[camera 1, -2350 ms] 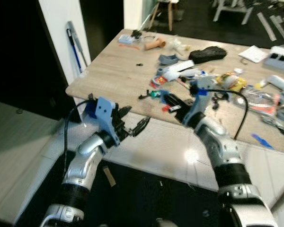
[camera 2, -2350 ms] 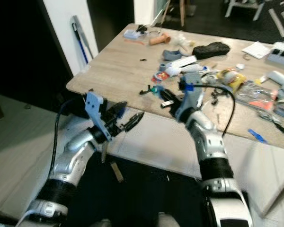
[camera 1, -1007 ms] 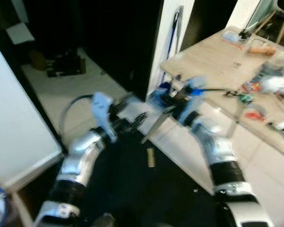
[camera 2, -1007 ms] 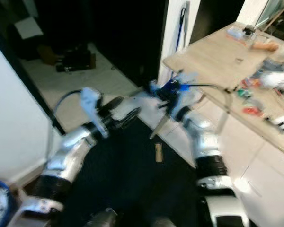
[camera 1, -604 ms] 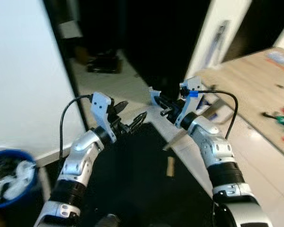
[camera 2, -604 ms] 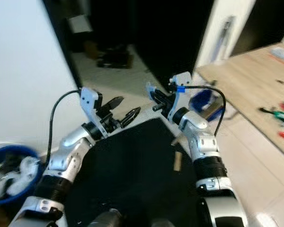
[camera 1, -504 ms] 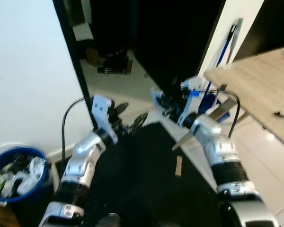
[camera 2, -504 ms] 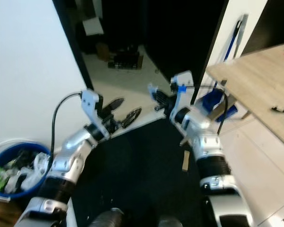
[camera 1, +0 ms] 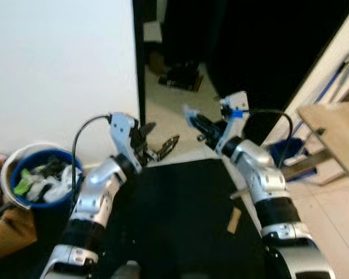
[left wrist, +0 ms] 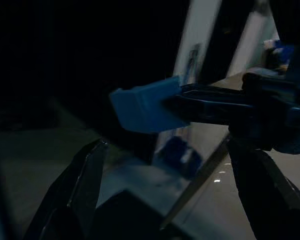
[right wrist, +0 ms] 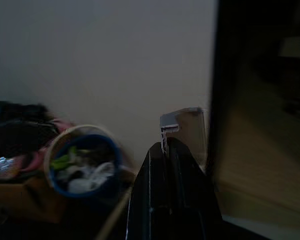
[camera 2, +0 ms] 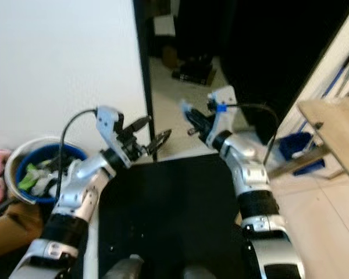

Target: Picking trash to rubbish bin

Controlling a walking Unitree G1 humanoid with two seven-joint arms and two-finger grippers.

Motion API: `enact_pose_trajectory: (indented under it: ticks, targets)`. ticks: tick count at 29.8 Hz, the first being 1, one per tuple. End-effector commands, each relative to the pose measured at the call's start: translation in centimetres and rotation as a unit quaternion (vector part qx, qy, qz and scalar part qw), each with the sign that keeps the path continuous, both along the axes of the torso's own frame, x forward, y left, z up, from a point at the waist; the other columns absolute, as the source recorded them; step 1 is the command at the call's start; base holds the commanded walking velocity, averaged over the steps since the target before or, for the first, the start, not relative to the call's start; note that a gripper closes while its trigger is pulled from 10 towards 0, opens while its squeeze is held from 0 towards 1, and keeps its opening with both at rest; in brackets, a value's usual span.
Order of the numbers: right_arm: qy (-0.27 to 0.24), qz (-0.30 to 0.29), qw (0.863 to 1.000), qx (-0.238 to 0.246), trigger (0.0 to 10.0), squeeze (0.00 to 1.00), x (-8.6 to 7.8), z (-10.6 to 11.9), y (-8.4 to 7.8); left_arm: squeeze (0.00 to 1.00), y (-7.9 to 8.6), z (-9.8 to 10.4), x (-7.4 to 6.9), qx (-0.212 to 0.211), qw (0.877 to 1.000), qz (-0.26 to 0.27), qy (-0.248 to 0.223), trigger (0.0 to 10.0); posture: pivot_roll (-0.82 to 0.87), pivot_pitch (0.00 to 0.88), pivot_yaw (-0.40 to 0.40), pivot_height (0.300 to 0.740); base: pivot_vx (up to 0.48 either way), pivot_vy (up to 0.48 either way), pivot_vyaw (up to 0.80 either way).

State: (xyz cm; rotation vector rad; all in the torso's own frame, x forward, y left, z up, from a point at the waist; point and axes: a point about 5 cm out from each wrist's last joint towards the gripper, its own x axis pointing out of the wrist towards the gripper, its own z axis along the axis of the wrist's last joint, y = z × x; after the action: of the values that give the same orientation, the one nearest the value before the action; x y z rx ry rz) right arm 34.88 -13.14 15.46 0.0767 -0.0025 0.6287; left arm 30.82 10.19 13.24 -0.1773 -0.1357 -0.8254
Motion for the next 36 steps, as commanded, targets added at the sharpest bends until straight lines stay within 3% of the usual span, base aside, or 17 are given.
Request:
enact_pose_trajectory:
  ticks: [1,8,16,24,36]
  targets:
    - [0.006,-0.004,1.000,-0.005,10.0,0.00,-0.1,-0.5,-0.3,0.00,-0.3,-0.5,-0.1,0.007,1.000,-0.004,0.007,10.0,-0.04,0.000,-0.037,0.740,0.000,0.000,0.80]
    - [0.001,-0.007,1.000,-0.003,10.0,0.00,0.0,-0.3,-0.4,0.00,-0.6,-0.2,-0.1,0.006,1.000,-0.011,-0.005,10.0,-0.04,0.000,-0.032,0.740,0.000,0.000,0.80]
    - [-0.003,0.008,1.000,0.009,10.0,0.00,-0.4,-0.4,0.3,0.00,-1.2,1.9,-0.3,-0.026,0.999,-0.015,-0.041,10.0,-0.02,0.000,-0.029,0.740,0.000,0.000,0.80]
    - [-0.008,0.009,1.000,0.008,10.0,0.00,-0.2,-0.2,0.3,0.00,-0.6,1.0,0.2,-0.032,0.999,0.019,-0.025,10.0,-0.03,0.000,-0.025,0.740,0.000,0.000,0.80]
    - [-0.015,0.017,0.999,-0.025,10.0,0.00,-0.4,-0.6,0.7,0.00,-0.4,0.3,0.3,-0.019,0.999,0.028,-0.008,10.0,-0.02,0.000,-0.032,0.740,0.000,0.000,0.80]
